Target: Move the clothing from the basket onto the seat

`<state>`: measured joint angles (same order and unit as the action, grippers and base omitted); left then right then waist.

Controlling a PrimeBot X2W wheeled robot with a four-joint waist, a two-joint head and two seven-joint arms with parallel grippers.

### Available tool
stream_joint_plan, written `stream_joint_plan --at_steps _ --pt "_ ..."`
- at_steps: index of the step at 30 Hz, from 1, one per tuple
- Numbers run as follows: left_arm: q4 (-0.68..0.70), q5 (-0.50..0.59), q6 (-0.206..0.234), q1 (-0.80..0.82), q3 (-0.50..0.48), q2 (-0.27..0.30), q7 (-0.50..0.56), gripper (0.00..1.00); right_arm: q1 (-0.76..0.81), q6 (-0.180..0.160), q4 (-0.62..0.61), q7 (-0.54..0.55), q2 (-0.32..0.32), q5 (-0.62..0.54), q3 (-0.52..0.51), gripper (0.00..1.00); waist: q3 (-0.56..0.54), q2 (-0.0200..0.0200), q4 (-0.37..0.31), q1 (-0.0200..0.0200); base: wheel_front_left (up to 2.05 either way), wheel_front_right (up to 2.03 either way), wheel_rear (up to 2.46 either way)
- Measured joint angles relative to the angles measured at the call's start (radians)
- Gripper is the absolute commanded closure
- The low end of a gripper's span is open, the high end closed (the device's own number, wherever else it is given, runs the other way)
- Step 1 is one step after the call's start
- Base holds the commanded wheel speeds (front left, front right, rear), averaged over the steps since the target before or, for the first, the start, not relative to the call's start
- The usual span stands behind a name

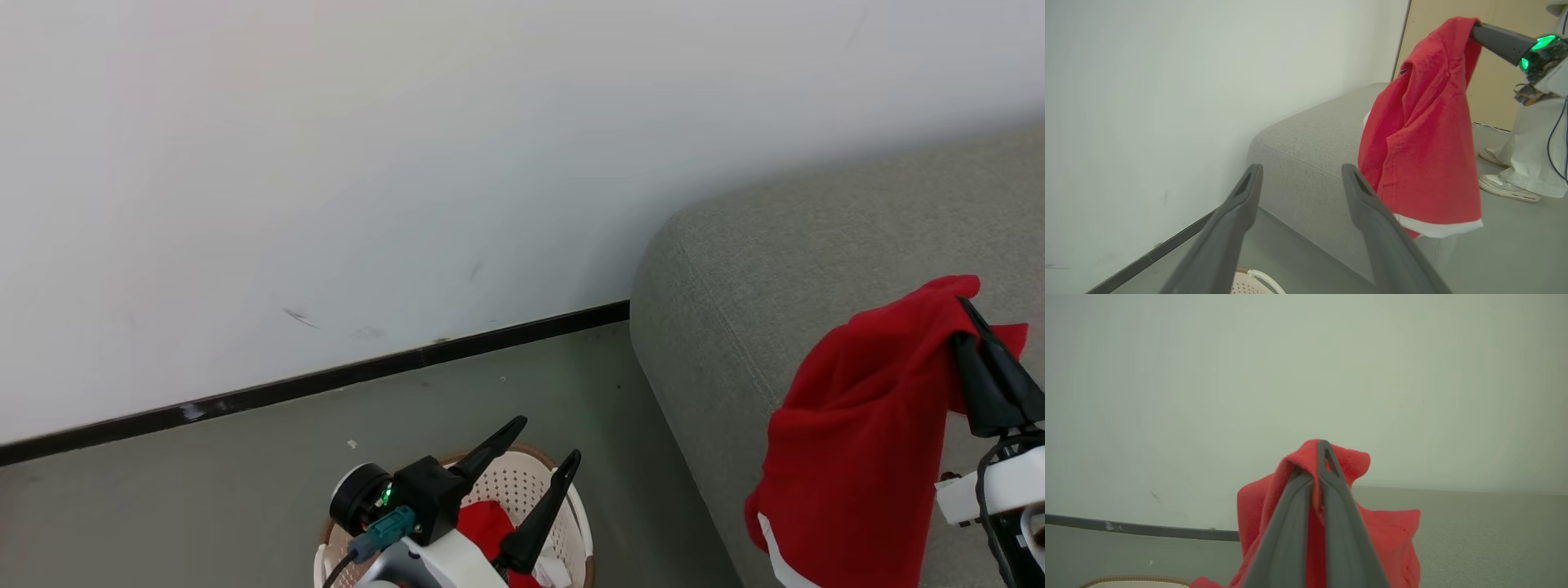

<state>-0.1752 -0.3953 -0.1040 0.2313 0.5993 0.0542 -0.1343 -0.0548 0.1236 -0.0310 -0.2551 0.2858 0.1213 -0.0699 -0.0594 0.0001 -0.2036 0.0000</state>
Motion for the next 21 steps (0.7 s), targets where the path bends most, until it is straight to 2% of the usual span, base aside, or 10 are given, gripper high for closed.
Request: stream_joint_plan --at_steps 12,17,21 --pt "-0.003 -0.001 -0.006 -0.019 0.043 -0.001 -0.027 0.0 0.072 0.0 -0.066 0.0 0.0 -0.018 -0.079 1.0 0.004 0.0 -0.079 0.0 0.0 0.0 0.0" --pt "-0.001 -0.007 -0.006 -0.02 0.043 -0.002 -0.041 0.0 0.085 0.0 -0.081 0.0 0.002 -0.018 -0.079 1.0 0.01 0.0 -0.11 0.0 0.0 0.0 0.0" --pt "0.001 -0.007 -0.004 -0.039 0.042 -0.002 -0.045 0.0 0.085 0.0 -0.082 0.0 0.015 -0.007 -0.041 1.0 0.02 0.0 -0.128 0.0001 0.0 0.0 0.0"
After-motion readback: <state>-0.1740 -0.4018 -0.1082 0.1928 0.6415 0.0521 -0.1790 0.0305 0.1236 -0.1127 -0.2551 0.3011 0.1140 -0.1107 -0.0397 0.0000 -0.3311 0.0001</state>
